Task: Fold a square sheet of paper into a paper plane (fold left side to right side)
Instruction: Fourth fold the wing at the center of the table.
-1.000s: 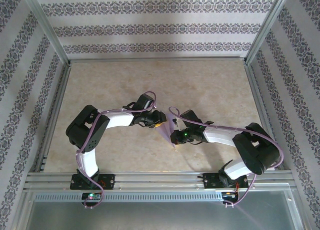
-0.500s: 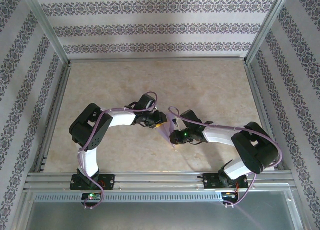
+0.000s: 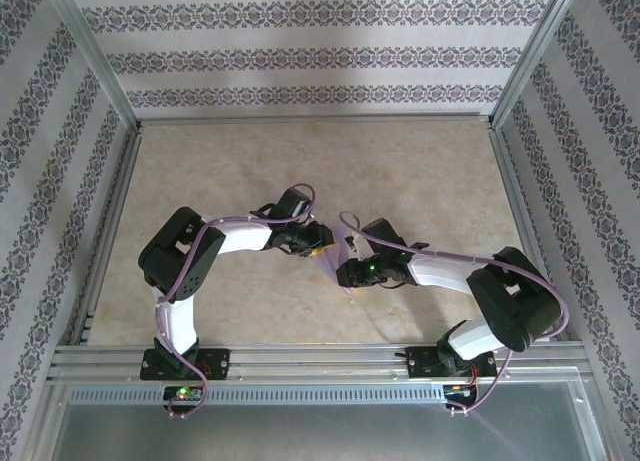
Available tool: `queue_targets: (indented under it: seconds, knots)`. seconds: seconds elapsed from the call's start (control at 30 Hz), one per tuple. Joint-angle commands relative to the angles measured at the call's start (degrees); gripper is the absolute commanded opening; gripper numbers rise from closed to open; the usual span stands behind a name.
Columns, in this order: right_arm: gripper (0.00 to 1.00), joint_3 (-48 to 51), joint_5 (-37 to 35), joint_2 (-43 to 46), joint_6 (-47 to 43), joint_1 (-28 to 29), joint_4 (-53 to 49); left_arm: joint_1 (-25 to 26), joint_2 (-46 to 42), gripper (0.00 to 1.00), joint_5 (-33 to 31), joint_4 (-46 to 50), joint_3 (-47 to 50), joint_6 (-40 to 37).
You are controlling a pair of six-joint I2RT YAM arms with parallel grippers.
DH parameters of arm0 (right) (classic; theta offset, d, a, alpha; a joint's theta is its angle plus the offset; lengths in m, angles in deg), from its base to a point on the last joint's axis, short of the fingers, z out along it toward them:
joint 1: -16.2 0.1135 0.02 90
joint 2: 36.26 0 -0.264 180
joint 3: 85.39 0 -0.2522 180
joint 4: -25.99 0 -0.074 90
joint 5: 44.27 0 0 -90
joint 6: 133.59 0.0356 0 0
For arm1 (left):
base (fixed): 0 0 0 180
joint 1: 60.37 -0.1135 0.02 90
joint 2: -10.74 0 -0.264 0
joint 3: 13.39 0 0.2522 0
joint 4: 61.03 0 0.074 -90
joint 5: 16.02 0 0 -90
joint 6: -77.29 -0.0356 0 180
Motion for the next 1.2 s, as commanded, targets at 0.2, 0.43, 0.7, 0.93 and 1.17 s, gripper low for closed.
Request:
queue_targets:
  seconds: [0.2, 0.43, 0.7, 0.93, 1.17]
  knots:
    - [0.41, -2.7, 2.1, 5.6, 1.7, -4.0, -2.0, 0.6, 1.2, 0.36, -1.9, 4.2, -0.8, -1.9]
    - [0.38, -5.5, 4.3, 2.7, 3.4, -5.3, -1.8, 0.6, 1.0, 0.36, -2.1, 4.3, -0.9, -2.0]
    - [0.36, -9.1, -8.3, 3.2, 2.8, 0.0, -15.1, 0.6, 0.8, 0.36, -2.3, 4.9, -1.1, -2.1]
    - [0.36, -14.9, -25.7, 3.1, 7.1, 10.0, -29.7, 0.6, 0.2, 0.36, -2.4, 5.1, -0.9, -2.2]
    - [0.34, -18.1, -31.4, -2.2, 11.2, 16.8, -32.2, 0.6, 0.0, 0.36, -2.4, 5.2, -0.9, -2.2]
